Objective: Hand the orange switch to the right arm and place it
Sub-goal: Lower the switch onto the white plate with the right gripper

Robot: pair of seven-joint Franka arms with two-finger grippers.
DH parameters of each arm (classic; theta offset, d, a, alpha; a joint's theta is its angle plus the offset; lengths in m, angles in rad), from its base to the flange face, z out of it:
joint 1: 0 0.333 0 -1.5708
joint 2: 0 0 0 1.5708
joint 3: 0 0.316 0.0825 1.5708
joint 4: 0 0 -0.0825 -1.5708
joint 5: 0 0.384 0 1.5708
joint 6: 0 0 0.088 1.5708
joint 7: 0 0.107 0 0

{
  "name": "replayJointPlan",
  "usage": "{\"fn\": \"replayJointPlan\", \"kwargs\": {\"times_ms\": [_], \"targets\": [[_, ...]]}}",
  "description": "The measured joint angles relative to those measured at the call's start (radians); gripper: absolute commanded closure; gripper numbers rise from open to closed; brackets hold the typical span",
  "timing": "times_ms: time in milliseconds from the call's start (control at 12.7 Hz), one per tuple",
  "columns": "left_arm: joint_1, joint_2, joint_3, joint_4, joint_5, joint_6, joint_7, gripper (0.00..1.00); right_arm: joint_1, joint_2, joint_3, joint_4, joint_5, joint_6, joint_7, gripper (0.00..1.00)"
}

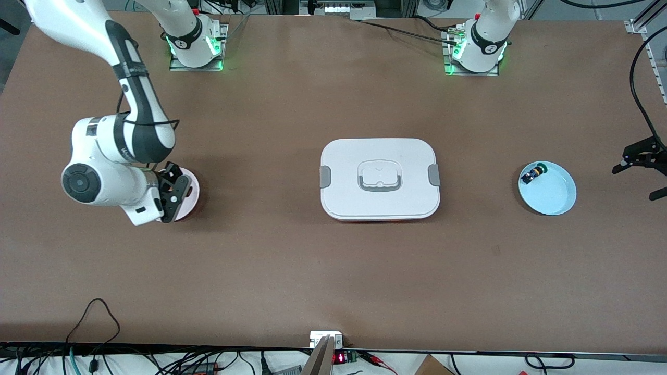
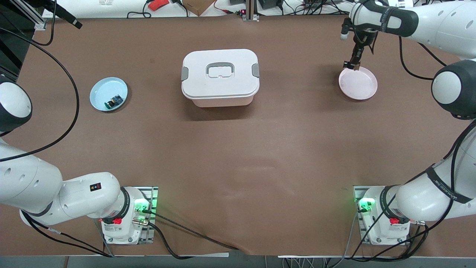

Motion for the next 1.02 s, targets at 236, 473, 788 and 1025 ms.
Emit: {"fn": "replayJointPlan", "kwargs": {"times_ms": [236, 473, 788, 1025], "targets": [[-0.082, -0.056, 0.0, 0.0, 0.122, -0.072, -0.294, 0.0, -0.04, 0.005, 0.0, -0.119, 0.0, 0.159, -0.151, 0.91], [-0.182, -0.109, -0.001, -0.003, 0.207, -0.151, -0.611, 0.0, -0.068, 0.006, 0.0, -0.19, -0.001, 0.256, -0.253, 0.91], [-0.231, -0.143, -0.001, -0.032, 0.234, -0.186, -0.895, 0.0, -0.099, 0.021, 0.0, -0.217, -0.001, 0.314, -0.326, 0.91], [-0.231, -0.147, 0.002, -0.041, 0.234, -0.196, -0.937, 0.0, -0.109, 0.046, 0.0, -0.227, -0.001, 0.35, -0.354, 0.43]]}}
